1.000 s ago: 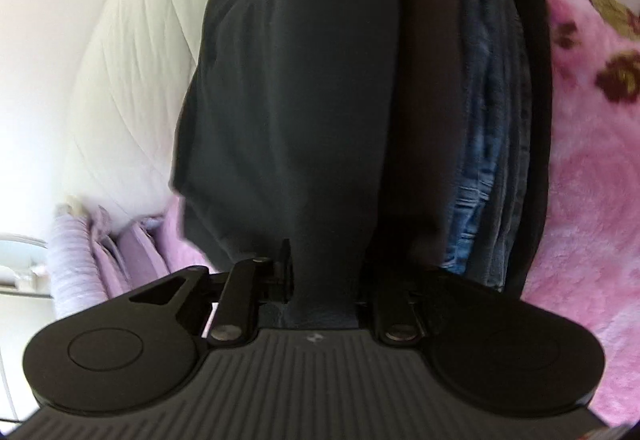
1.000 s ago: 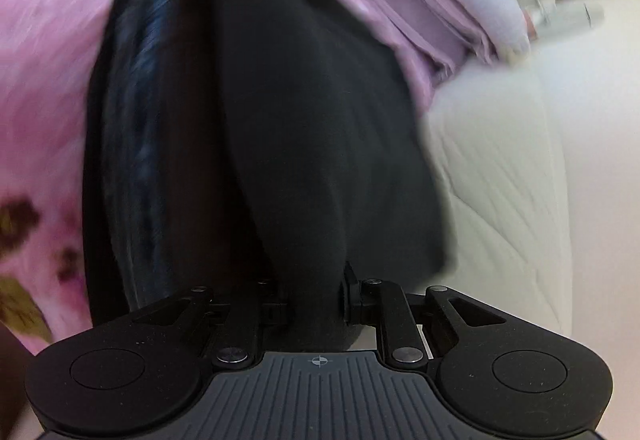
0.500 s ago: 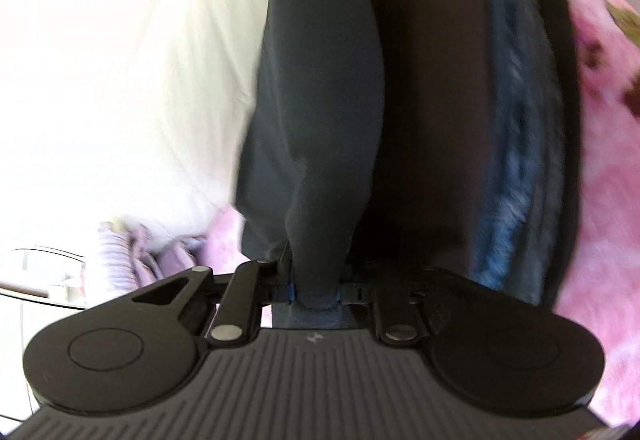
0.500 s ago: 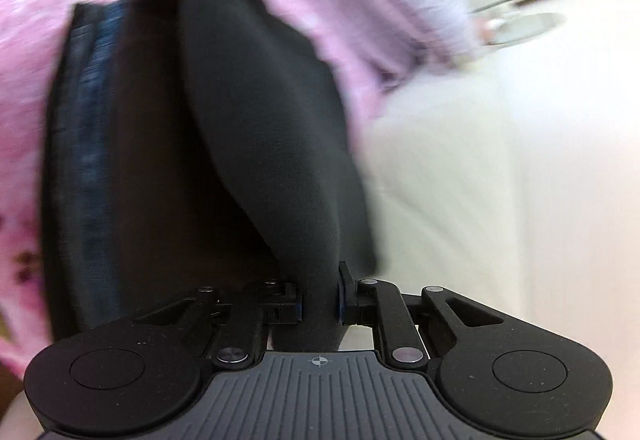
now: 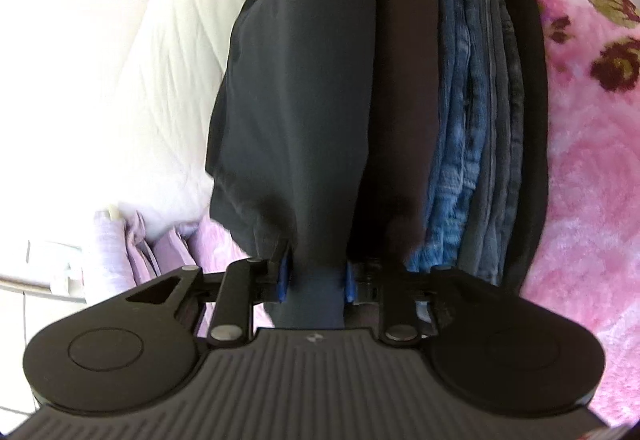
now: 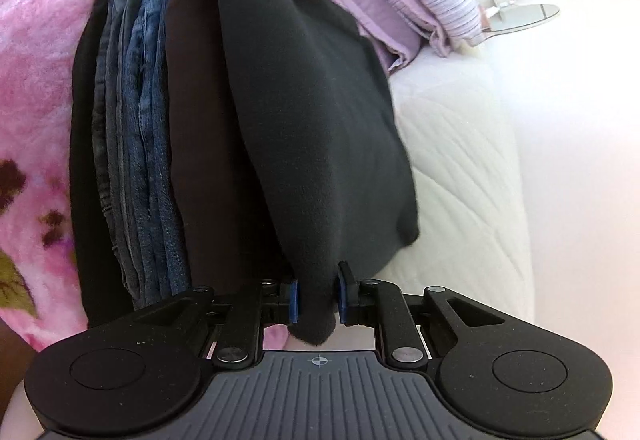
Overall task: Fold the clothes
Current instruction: 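Lower the shirt onto the stack of folded clothes and open both grippers, then press and square the shirt on the stack with both grippers open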
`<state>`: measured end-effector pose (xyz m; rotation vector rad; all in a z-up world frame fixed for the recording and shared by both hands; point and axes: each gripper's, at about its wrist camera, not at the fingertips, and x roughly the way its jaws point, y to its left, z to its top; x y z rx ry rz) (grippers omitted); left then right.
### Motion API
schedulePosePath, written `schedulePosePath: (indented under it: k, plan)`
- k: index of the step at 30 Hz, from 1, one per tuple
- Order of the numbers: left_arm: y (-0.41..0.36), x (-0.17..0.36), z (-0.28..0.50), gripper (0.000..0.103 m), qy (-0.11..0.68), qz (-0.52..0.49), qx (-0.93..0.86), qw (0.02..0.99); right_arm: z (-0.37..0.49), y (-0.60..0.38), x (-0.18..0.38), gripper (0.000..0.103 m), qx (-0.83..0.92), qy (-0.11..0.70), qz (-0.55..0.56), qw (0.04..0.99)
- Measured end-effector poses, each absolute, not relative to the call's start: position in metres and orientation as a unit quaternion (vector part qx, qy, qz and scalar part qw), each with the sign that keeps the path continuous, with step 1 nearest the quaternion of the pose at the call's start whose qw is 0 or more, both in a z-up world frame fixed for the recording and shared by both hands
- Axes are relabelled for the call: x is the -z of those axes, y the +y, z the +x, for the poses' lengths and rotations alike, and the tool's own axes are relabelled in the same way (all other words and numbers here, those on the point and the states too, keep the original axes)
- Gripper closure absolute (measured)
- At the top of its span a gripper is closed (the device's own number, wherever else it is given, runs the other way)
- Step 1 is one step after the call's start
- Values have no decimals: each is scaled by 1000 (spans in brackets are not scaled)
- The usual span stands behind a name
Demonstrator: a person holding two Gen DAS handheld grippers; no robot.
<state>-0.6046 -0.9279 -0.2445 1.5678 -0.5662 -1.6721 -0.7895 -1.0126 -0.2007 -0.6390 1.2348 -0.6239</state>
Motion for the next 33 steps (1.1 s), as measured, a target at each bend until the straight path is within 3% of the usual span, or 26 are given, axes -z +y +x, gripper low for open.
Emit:
schedulePosePath:
  k: [12,19,21,23,25,29,33]
  plan:
    - [-916,255,-607,91,-208,625,650,379,-778,-986,210,92,282,576,-242,728]
    - [-908,217,-585,88,-142,627,641,419,-799,-999,201,89,314,579,-202,725]
    - [-912,197,-565,88,-109,617,637,449,-809,-1000,190,79,335,574,-189,723]
    - [-921,177,-553,88,-75,586,641,490,-811,-1008,175,60,361,552,-168,733]
    - [-933,157,-553,88,-51,547,653,521,-810,-1017,160,54,382,523,-141,749]
    - [-995,136,-586,88,-11,489,702,518,-786,-1050,137,54,379,456,-69,802]
    - [-1041,123,-605,88,30,497,724,478,-753,-1094,141,54,353,420,3,836]
